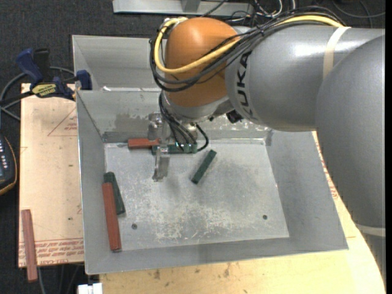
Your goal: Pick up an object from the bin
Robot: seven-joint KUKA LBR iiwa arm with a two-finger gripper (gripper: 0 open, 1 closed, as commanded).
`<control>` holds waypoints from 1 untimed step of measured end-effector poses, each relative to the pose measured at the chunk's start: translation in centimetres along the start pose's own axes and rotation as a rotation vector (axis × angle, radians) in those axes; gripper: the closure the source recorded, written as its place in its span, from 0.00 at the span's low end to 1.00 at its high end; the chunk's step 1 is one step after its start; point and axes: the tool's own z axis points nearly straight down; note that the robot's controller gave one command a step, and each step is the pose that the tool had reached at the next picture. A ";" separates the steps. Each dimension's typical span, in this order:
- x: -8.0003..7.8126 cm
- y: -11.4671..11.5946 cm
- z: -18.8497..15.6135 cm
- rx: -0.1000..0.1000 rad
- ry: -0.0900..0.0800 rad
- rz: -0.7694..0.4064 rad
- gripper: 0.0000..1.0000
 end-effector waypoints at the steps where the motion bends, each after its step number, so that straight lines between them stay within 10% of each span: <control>1: -3.0 -3.9 8.6 0.002 -0.003 -0.462 0.00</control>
Offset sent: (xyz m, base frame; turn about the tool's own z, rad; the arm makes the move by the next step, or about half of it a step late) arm 0.0304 -0.0372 -0.0832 -0.4657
